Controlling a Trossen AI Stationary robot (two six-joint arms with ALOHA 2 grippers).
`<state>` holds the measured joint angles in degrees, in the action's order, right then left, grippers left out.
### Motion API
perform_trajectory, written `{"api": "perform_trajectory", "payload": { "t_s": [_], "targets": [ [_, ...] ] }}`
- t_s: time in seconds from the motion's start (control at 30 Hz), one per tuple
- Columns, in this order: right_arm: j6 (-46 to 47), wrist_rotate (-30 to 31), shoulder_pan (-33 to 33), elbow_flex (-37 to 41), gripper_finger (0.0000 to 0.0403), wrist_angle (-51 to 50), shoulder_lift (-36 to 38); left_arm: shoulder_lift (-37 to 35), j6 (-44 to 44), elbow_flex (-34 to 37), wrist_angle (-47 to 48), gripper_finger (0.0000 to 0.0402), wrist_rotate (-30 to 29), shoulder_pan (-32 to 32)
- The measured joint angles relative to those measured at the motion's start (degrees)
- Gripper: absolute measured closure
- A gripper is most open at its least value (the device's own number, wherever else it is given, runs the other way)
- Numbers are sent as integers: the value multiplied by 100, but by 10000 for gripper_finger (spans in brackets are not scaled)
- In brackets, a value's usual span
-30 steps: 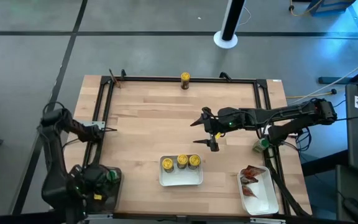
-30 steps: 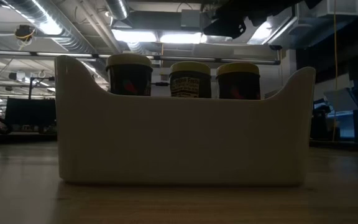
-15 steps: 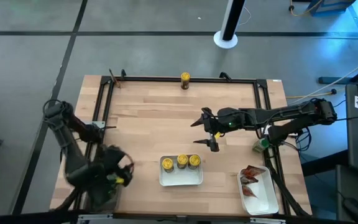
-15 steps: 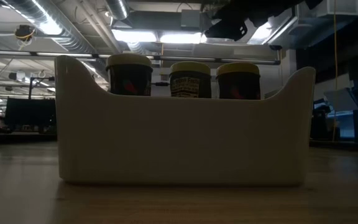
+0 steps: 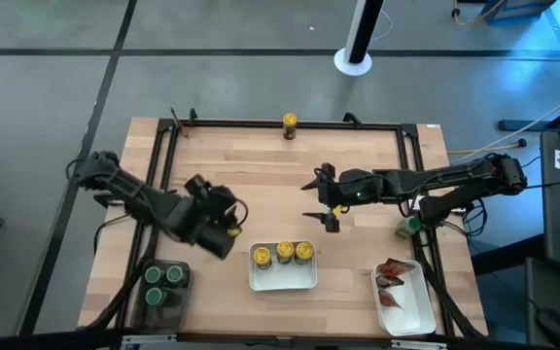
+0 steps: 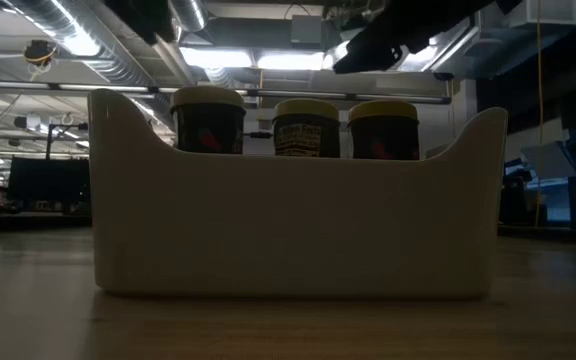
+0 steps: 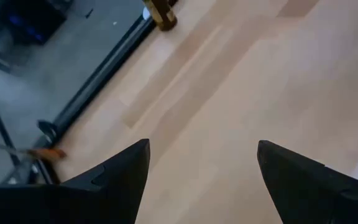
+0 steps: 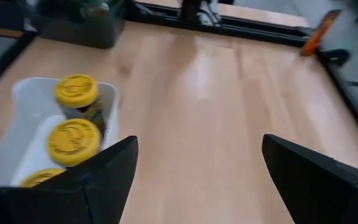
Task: Sort spices by type
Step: Put the yellow seasoning bottle into the left white bin
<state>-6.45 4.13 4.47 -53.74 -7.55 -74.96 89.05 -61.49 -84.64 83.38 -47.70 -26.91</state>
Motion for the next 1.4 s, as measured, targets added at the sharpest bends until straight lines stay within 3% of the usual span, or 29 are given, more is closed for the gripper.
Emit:
{"api": "perform_trajectory", "payload": {
  "t_s": [0.33,0.6,0.9,1.13,1.4],
  "targets": [
    [-707,1034,-293,0,61,64,0,-256,2782,0,-845,121,187,1594],
    [-729,567,-1389,0,61,188,-129,-404,4723,0,-1528,121,594,2962],
    [-751,561,-2232,0,61,424,-727,-463,5952,135,-2572,122,1965,3868],
    [-558,747,-2339,0,61,452,-865,-1251,6390,1682,-4180,122,3140,4281],
    [-529,883,-2374,-17,61,514,-863,-2466,6638,3840,-7340,122,3961,4351]
  ]
}}
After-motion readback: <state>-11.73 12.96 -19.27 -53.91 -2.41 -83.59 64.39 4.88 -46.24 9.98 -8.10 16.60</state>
